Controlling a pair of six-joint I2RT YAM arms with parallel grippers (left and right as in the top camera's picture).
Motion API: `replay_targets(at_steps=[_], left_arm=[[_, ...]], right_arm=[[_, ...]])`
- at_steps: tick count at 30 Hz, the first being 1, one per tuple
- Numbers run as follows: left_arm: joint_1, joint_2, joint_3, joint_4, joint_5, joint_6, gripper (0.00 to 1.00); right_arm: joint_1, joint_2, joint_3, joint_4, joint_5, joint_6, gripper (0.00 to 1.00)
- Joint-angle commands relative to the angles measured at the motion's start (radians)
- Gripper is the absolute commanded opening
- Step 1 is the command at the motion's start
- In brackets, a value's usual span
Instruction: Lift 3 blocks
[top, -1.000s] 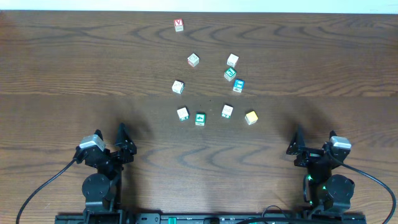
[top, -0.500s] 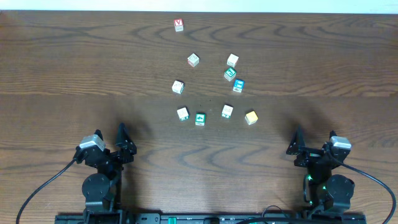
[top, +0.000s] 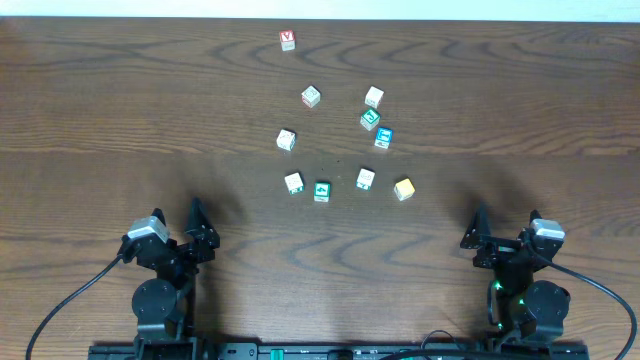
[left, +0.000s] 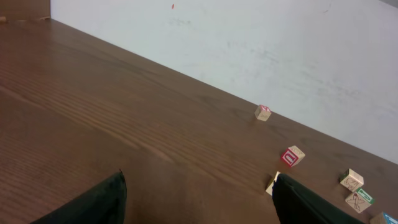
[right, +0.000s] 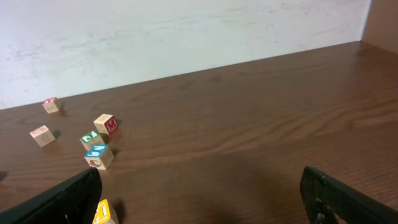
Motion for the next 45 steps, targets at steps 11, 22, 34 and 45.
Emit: replay_targets(at_steps=[11,22,34,45], left_arm=[[-0.004,0.003,-0.013,-0.048,-0.016,0.013,0.76],[-0.004,0.003,-0.013,-0.048,-0.016,0.013,0.75],[-0.004,0.003,-0.013,-0.048,-0.016,0.013,0.76],[-0.004,0.003,-0.013,-0.048,-0.016,0.013,0.76]], right_arm=[[-0.003,-0.005,-0.005,0.000,-0.005,-0.014,0.99],[-0.003,-0.005,-0.005,0.002,-0.004,-0.014,0.99],[-0.003,-0.005,-0.005,0.001,-0.019,-0.014,0.99],[-0.003,-0.005,-0.005,0.003,-0.023,-0.014,0.99]])
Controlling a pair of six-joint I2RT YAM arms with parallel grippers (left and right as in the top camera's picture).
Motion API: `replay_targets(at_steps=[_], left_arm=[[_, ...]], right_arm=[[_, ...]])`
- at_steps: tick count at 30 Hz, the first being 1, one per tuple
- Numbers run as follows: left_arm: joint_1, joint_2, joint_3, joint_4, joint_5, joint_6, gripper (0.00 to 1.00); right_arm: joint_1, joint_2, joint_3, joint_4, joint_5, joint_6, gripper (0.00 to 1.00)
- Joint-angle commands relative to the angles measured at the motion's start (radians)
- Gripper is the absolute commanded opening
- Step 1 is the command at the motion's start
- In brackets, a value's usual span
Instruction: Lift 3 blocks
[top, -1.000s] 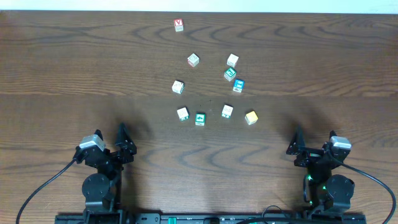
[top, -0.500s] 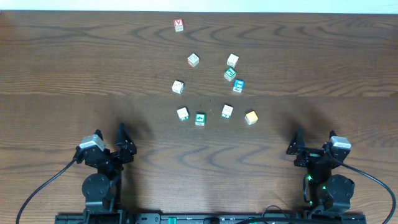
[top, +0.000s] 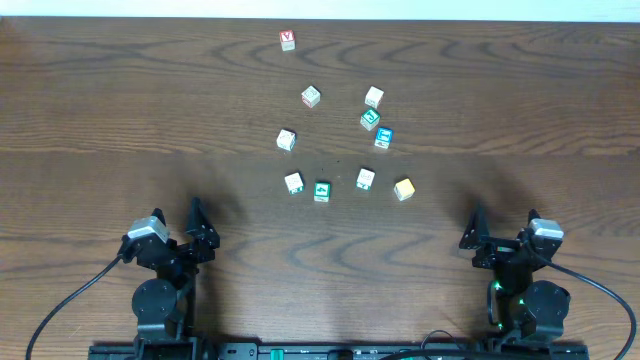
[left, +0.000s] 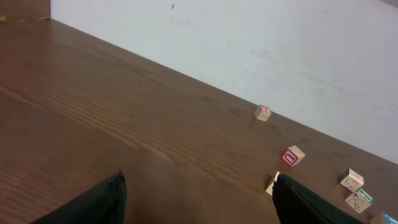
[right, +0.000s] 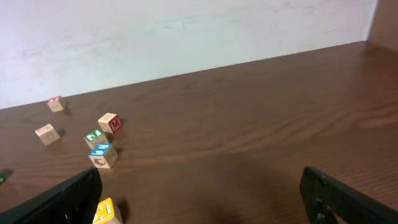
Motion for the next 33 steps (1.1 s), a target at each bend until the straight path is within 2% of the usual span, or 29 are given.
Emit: replay_targets(at_steps=[1,4,11,21,25,33], left_arm=[[-0.004,0.003,-0.013,-0.048,-0.016,0.012,0.75],[-0.004,0.003,-0.013,-0.048,-0.016,0.013,0.76],[-0.004,0.003,-0.013,-0.048,-0.016,0.012,0.75],[-0.004,0.003,-0.013,-0.048,-0.016,0.012,0.76],[-0.004,0.003,-0.013,-0.048,-0.016,0.012,0.76],[-0.004,0.003,-0.013,-0.048,-0.016,0.012,0.76]], right_arm=[[-0.003,-0.005,-0.005,0.002,-0.012,-0.005,0.99],[-0.003,-0.005,-0.005,0.002,-0.061,0.020,0.99],[-0.003,-0.005,-0.004,0.017,-0.216,-0.060,0.99],[-0.003,0.026,0.011,0.018,-0.241,-0.060,0.99],[-0.003,0.113,0.053,0.018,-0.256,-0.060,0.99],[-0.003,0.414,0.189,0.018,-0.306,-0.086,0.99]])
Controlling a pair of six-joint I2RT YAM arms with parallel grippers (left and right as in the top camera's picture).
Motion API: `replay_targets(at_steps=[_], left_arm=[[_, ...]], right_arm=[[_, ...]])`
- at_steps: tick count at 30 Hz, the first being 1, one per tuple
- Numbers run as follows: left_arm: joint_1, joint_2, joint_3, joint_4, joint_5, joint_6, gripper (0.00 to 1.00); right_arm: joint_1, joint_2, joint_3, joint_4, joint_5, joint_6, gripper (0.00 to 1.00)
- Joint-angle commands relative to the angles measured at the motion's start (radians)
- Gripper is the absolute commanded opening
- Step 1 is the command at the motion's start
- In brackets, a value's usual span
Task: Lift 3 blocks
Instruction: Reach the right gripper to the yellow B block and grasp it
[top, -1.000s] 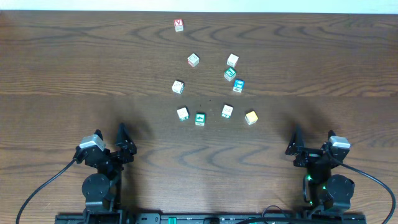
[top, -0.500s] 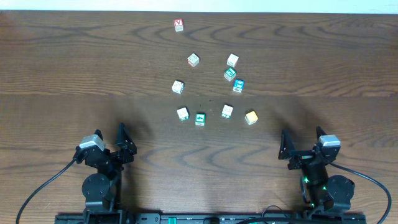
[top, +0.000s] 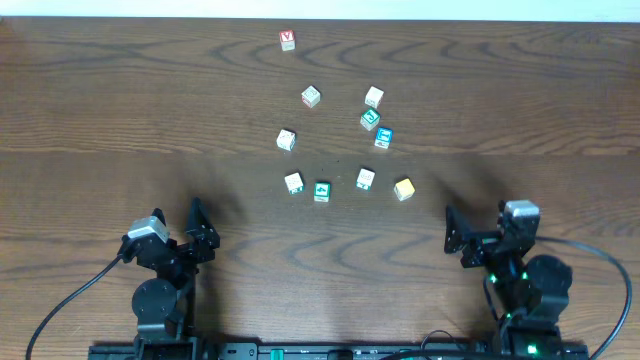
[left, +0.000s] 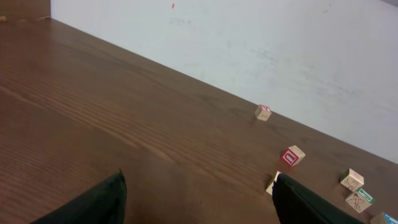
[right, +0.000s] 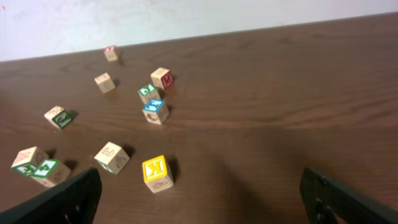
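Observation:
Several small wooden blocks lie scattered mid-table, none lifted. Nearest my right gripper (top: 458, 236) is a yellow block (top: 403, 189), which lies on the table a little ahead of the open jaws and left of centre in the right wrist view (right: 156, 173). A plain block (right: 112, 157), a blue block (right: 154, 111) and a green block (right: 148, 93) lie farther off. My left gripper (top: 203, 226) stands open at the near left, far from the blocks, holding nothing; its wrist view shows a red block (left: 292, 155) ahead to the right.
A lone red block (top: 288, 39) sits near the table's far edge. The brown wooden table (top: 120, 120) ends at a white wall (left: 249, 43) behind. Cables trail from both arm bases at the near edge.
My right gripper has moved left and toward the blocks and tilted down, so the yellow block and its neighbours now fill its wrist view. The left arm and all blocks are unmoved.
Both grippers stood open at the near edge with the blocks scattered ahead. Then the right wrist view had shifted slightly. Now the right gripper is nearer the yellow block; the left has stayed still throughout.

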Motion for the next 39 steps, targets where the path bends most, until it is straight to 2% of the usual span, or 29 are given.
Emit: replay_targets(at_steps=[1,6,9,21,29,39], left_arm=[[-0.004,0.002,-0.013,-0.048,-0.016,0.013,0.76],[-0.004,0.002,-0.013,-0.048,-0.016,0.013,0.76],[-0.004,0.002,-0.013,-0.048,-0.016,0.013,0.76],[-0.004,0.002,-0.013,-0.048,-0.016,0.013,0.76],[-0.004,0.002,-0.013,-0.048,-0.016,0.013,0.76],[-0.004,0.002,-0.013,-0.048,-0.016,0.013,0.76]], right_arm=[[-0.003,0.124,0.091,0.002,-0.064,-0.032,0.99],[0.015,0.309,0.238,-0.065,-0.101,-0.033,0.99],[0.066,0.426,0.362,-0.158,-0.100,-0.090,0.99],[0.312,0.757,0.708,-0.515,0.123,-0.076,0.99],[0.330,1.060,0.932,-0.777,0.158,-0.039,0.99],[0.331,1.288,0.950,-0.792,0.093,-0.076,0.99]])
